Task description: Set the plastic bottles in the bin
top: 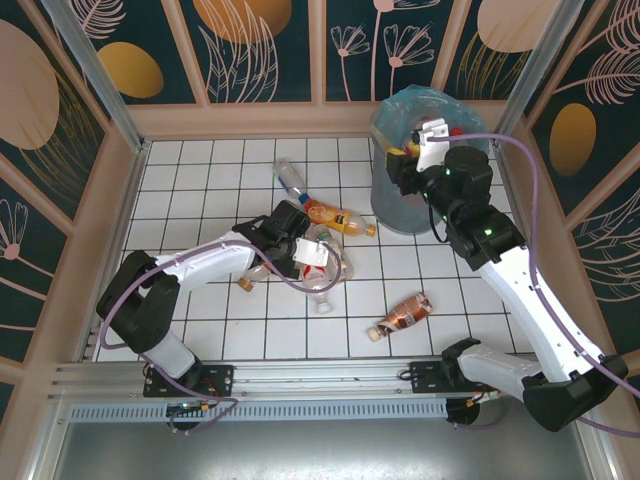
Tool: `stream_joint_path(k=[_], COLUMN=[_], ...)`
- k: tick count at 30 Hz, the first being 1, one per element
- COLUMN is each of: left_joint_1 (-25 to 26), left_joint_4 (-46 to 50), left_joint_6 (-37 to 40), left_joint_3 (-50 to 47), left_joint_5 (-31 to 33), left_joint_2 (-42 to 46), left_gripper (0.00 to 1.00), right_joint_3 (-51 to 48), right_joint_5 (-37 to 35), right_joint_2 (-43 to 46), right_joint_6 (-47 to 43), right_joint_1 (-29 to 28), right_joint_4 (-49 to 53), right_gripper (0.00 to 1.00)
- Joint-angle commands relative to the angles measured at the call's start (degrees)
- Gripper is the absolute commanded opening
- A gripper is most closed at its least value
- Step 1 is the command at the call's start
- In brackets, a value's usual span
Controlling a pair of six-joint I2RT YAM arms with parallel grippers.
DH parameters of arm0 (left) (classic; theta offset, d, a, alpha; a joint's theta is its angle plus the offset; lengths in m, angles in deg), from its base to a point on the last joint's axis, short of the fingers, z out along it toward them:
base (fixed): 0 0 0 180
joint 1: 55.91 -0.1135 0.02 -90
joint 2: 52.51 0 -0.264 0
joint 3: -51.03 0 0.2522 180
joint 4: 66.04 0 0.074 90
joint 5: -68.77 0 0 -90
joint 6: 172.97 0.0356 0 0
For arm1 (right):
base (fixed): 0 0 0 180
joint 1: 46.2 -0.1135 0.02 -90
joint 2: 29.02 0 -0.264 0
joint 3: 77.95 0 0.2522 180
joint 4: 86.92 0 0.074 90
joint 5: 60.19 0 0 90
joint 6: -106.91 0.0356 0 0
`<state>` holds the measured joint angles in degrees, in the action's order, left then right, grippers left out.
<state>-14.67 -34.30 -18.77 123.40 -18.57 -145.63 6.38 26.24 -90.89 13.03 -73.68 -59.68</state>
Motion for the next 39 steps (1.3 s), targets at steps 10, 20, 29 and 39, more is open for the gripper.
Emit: stream_joint_path(k=[10, 20, 29, 39], left_joint_1=[2.0, 2.0, 2.0, 2.2], left_joint_4=[7.5, 10.2, 14.0, 8.3], left_joint_6=[0.2, -6.4, -12.9, -12.9], left_joint_3=[5.0, 2.4, -0.7, -2.5], left_joint_5=[-0.7, -2.0, -5.2, -4.1], left_joint_2=[-7.6, -6.3, 1.6, 5.6], left_gripper=[0.94, 0.85, 0.85, 0.93], right_joint_3=[-1.0, -1.8, -2.3, -2.6], right_joint_5=[2.1, 1.4, 1.6, 1.8], right_joint_2=[2.3, 3.8, 3.8, 3.4], right_joint_6=[1.4, 1.5, 2.3, 2.6], right_joint_1=[-0.5, -0.5, -0.5, -0.6], right_joint_4=[-1.2, -0.4, -0.5, -0.7], right_gripper=[0.43, 0.43, 0.43, 0.43])
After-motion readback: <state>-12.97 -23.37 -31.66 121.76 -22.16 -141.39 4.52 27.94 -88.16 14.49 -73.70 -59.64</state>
